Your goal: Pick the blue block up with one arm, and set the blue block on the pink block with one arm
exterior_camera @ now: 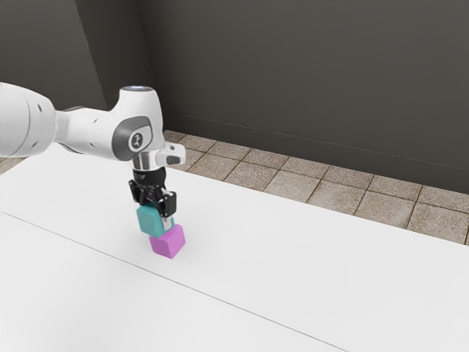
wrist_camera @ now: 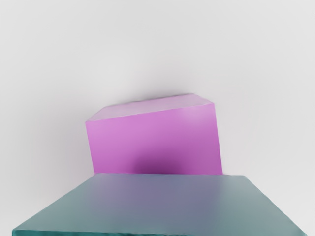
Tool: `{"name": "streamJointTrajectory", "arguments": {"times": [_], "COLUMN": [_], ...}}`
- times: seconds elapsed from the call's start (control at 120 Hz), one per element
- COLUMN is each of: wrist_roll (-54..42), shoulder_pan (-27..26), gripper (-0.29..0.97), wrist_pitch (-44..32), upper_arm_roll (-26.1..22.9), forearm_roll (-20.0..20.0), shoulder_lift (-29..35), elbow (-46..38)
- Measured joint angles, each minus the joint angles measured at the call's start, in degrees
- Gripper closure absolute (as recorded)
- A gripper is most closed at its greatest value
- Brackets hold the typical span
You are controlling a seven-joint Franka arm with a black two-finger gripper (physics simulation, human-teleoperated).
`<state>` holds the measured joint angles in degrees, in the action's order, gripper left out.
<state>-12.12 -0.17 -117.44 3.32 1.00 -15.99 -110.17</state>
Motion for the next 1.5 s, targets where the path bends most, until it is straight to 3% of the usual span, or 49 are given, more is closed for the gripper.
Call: {"name": "streamJointTrajectory", "arguments": {"times": [1.5], "wrist_roll": [-0.1], "shoulder_pan": [-0.16], "gripper": [0.3], "wrist_pitch": [-6.75], "upper_arm_roll": [-1.08], "forearm_roll": [-1.54], "shoulder_lift": [-3.49], "elbow": [2.15]}}
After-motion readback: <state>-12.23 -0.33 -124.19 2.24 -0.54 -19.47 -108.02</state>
